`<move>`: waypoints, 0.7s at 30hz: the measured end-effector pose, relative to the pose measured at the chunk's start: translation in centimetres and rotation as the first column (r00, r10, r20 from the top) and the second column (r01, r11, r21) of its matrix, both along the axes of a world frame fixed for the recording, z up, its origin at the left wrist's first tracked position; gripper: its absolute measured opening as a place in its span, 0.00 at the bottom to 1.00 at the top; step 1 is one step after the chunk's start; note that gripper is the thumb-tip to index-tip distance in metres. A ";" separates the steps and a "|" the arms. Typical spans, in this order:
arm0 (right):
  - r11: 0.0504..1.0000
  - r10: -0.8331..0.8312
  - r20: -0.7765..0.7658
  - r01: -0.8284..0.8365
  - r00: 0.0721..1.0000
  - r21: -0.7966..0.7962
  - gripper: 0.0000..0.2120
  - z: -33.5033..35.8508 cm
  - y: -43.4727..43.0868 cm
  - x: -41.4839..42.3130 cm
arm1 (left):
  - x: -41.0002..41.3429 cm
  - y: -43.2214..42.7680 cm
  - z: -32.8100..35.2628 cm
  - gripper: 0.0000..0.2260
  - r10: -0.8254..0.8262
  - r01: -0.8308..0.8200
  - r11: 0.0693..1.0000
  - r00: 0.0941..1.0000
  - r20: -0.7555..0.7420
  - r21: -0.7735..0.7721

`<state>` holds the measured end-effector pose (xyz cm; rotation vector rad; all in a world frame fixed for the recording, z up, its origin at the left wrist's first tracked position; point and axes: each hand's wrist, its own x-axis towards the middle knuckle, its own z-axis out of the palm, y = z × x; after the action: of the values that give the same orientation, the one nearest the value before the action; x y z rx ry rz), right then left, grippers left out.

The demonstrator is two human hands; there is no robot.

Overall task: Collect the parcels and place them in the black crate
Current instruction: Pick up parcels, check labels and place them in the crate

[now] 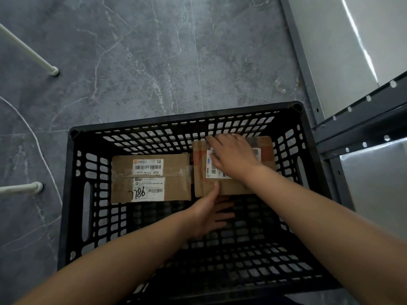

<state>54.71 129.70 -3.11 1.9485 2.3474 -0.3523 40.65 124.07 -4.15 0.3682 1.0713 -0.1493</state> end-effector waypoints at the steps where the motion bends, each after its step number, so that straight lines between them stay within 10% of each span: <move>1: 0.999 -0.018 -0.026 0.019 0.999 0.040 0.26 -0.1 -0.7 0.0 | -0.4 0.2 -0.1 0.32 -0.032 0.032 0.999 0.999 0.003 0.017; 5: 0.991 -0.048 -0.193 0.022 0.980 -0.132 0.40 0.2 -3.6 0.7 | -3.9 1.0 0.3 0.31 -0.124 0.128 0.990 0.990 -0.069 0.060; 9: 0.933 0.120 -0.057 -0.133 0.991 -0.336 0.53 0.3 -5.0 1.3 | -8.3 1.5 0.7 0.28 0.157 -0.147 0.986 0.975 -0.154 0.077; 14: 0.902 0.209 0.035 -0.179 0.977 -0.393 0.55 1.0 -3.6 2.5 | -8.1 3.1 1.0 0.12 0.543 -0.529 0.838 0.832 -0.114 0.135; 21: 0.901 0.220 0.018 -0.196 0.975 -0.387 0.56 0.7 -4.1 2.7 | -6.9 3.1 0.6 0.17 0.521 -0.490 0.849 0.839 -0.160 0.196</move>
<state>57.45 125.56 -2.42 1.4945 2.2117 -0.6667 33.74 127.18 -3.59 0.1903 1.3587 0.3794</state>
